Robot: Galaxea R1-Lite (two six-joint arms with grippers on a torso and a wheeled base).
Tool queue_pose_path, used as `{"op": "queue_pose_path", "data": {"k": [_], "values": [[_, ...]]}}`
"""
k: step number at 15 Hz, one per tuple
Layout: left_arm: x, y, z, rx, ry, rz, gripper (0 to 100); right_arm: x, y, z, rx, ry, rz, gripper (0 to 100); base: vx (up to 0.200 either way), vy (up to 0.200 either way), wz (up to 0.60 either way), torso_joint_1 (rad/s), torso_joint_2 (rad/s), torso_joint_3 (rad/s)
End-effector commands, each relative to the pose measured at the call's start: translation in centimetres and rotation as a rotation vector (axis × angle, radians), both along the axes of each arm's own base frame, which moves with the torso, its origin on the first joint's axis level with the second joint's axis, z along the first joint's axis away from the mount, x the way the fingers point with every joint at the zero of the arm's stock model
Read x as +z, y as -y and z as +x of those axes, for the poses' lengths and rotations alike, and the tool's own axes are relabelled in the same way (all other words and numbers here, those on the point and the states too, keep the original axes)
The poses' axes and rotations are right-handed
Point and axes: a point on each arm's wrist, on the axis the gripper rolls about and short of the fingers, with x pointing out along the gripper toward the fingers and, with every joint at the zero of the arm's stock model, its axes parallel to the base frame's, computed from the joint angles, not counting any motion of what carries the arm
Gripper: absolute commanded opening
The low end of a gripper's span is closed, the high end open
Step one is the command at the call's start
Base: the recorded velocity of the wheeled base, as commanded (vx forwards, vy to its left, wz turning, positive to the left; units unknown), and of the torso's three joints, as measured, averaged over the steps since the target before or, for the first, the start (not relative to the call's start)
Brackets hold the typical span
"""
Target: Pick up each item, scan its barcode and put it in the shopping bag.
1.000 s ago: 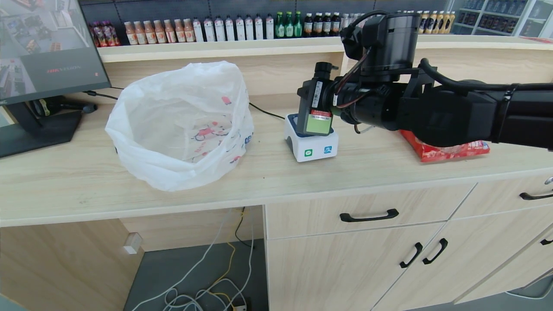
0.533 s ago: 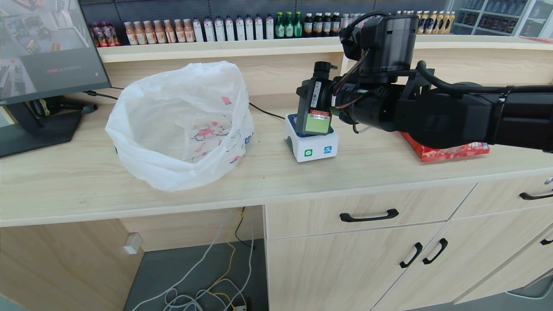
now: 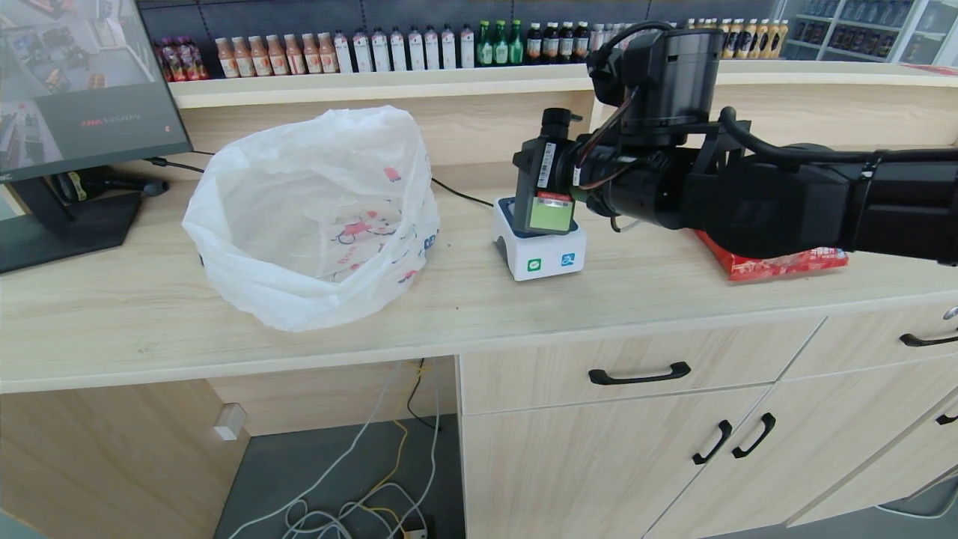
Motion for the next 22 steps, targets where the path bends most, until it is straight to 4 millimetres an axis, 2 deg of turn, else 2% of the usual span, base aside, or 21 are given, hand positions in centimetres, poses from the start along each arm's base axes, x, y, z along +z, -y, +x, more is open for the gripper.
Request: {"op": "queue_pose_path", "data": {"k": [1,8,15,19,22], "values": [[0.0,0.0,0.0,0.0,0.0,0.001,100,-0.1,-0.1,0.1,0.0,-0.001,-0.002,0,0.0,0.0,0.0,0.0,0.0,0.0],[0.0,0.0,0.0,0.0,0.0,0.0,100,1.9,0.7,-1.3,-0.01,0.04,0.023,0,0.0,0.0,0.0,0.0,0.0,0.0],[0.0,0.0,0.0,0.0,0.0,0.001,100,4.3,1.2,-4.0,-0.015,0.1,0.064,0,0.0,0.0,0.0,0.0,0.0,0.0],[0.0,0.0,0.0,-0.002,0.0,0.0,100,4.0,2.5,-6.8,0.011,0.144,0.052,0,0.0,0.0,0.0,0.0,0.0,0.0],[0.0,0.0,0.0,-0.002,0.0,0.0,100,3.4,3.3,-8.0,0.051,0.222,0.063,0,0.0,0.0,0.0,0.0,0.0,0.0]]}}
